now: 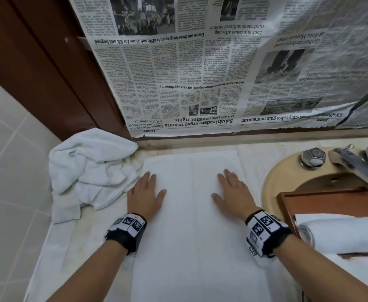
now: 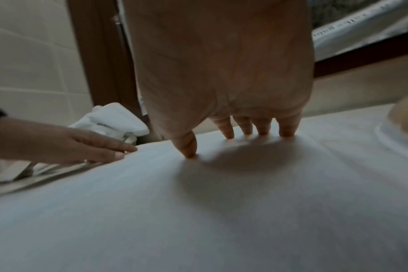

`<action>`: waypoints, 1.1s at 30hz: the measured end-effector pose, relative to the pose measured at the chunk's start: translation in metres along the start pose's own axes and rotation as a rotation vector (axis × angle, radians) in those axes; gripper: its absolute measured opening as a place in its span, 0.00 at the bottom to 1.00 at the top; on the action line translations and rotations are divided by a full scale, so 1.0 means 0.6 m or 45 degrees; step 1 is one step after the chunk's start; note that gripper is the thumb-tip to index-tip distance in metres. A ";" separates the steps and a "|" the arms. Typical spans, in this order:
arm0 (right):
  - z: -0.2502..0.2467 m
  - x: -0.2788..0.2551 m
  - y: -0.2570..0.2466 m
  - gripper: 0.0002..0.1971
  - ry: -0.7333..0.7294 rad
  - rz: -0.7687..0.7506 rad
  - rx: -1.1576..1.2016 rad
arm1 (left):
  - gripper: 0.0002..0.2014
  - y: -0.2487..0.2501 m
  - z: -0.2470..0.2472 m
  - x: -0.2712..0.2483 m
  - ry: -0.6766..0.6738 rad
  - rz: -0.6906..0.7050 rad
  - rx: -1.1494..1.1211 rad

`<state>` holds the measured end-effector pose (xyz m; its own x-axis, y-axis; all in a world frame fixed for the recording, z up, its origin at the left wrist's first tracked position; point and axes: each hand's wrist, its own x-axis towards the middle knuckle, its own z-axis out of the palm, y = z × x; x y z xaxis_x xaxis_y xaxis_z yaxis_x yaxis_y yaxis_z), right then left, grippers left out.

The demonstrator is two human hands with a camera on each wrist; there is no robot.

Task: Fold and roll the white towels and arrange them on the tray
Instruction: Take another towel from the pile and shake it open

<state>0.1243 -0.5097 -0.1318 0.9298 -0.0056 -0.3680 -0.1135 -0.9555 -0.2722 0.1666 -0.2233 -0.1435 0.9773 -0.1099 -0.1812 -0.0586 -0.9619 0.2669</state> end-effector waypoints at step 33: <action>0.184 -0.231 -0.084 0.31 0.088 -0.272 -0.144 | 0.29 0.049 0.095 -0.273 -0.212 0.242 0.082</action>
<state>-0.0375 -0.4282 -0.1649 0.9507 0.1833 -0.2500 0.1243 -0.9642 -0.2342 -0.0069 -0.2481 -0.1600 0.9008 -0.3249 -0.2880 -0.2562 -0.9333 0.2515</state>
